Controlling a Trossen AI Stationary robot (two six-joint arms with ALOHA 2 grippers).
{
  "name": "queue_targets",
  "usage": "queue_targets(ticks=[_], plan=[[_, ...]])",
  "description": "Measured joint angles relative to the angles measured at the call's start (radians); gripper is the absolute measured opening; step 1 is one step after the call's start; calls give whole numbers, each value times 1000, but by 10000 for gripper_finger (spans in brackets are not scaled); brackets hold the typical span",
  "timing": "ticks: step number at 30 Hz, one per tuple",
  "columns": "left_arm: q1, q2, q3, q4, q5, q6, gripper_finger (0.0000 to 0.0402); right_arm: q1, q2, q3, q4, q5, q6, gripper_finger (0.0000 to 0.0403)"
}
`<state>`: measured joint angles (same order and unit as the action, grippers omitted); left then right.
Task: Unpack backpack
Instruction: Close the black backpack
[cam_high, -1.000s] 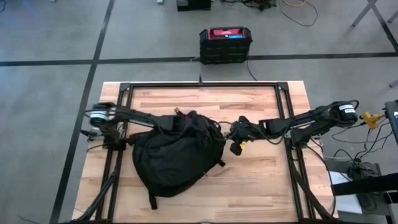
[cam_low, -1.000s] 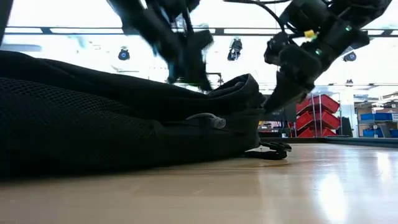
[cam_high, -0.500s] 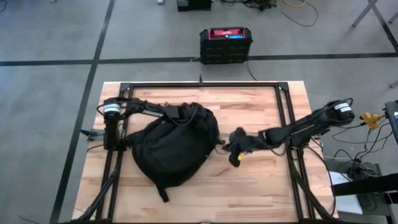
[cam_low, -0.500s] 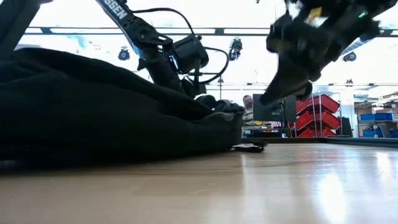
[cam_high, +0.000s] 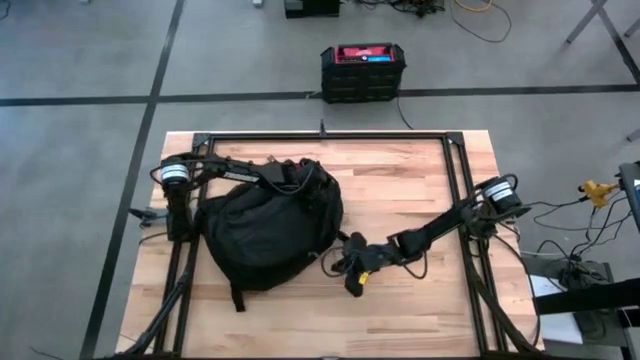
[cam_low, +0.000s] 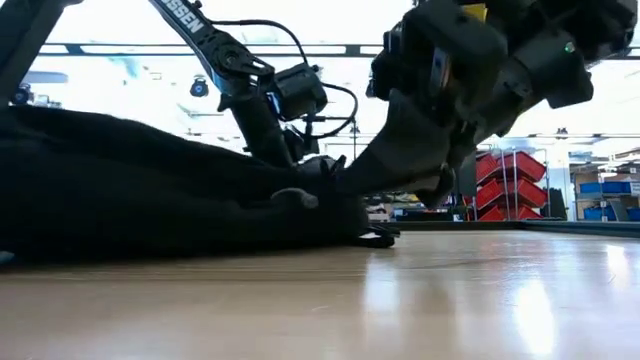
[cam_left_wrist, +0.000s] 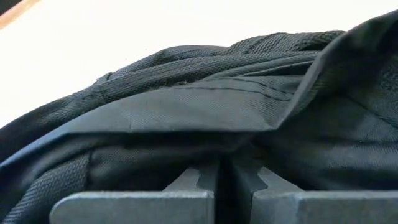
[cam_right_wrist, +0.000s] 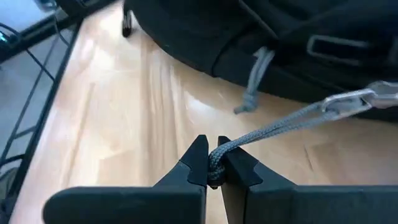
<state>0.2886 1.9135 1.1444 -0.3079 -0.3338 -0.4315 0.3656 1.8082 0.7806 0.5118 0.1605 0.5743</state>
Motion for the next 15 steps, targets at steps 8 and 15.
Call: queue_targets(ticks=[8,15], plan=[[-37,-199,-8,-387,-166,-19,0,-131,-188,-52,-356,71,-74,1],[-195,-299,-99,-277,-225,-84,0,-401,-312,-89,-401,64,-277,1]])
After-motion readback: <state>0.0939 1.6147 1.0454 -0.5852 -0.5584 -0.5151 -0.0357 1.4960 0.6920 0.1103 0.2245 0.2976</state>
